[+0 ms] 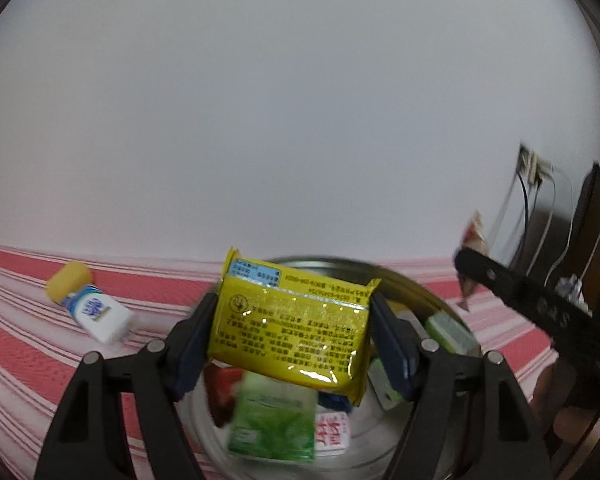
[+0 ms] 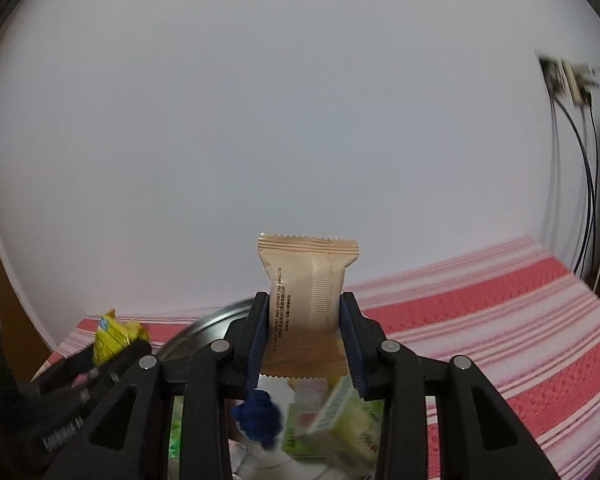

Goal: Organize objects
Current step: 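Carry the yellow packet and beige snack over the tin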

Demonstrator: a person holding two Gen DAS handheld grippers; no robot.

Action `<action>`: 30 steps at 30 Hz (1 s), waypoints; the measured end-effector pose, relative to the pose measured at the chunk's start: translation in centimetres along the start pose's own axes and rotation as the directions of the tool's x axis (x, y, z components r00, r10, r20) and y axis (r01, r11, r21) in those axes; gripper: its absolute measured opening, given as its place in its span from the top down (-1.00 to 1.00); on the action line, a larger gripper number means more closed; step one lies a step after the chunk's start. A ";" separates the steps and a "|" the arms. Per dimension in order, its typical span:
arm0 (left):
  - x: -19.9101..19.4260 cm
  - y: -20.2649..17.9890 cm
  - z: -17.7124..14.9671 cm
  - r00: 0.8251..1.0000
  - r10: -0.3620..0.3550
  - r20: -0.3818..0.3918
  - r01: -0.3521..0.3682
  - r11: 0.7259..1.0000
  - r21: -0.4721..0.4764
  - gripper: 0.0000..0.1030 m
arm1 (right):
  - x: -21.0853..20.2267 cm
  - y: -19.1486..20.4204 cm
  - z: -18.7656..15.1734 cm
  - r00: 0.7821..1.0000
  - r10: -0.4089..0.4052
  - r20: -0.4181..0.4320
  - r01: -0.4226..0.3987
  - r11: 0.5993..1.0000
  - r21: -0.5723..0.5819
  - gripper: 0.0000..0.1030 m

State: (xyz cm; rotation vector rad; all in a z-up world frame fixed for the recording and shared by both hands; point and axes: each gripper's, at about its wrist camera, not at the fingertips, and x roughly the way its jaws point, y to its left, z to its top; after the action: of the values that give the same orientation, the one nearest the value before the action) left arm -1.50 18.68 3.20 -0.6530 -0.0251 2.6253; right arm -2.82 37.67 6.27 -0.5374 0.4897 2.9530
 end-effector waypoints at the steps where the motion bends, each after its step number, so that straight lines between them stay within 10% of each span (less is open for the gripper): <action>1: 0.3 -0.3 -0.4 1.000 -0.003 -0.018 0.003 1.000 0.016 -0.43 | 0.5 -0.1 -0.1 1.000 -0.002 -0.016 0.003 1.000 0.008 0.27; 30: 0.9 -2.9 -2.2 0.994 0.083 -0.073 -0.070 0.984 0.164 -0.43 | 2.8 0.5 -2.0 0.991 -0.039 -0.131 0.026 0.995 -0.097 0.26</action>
State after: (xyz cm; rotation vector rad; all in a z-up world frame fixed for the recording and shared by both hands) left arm -0.02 21.50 1.16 -0.7130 0.2383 2.6372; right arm -4.89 36.70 3.62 -0.7486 0.3489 2.9340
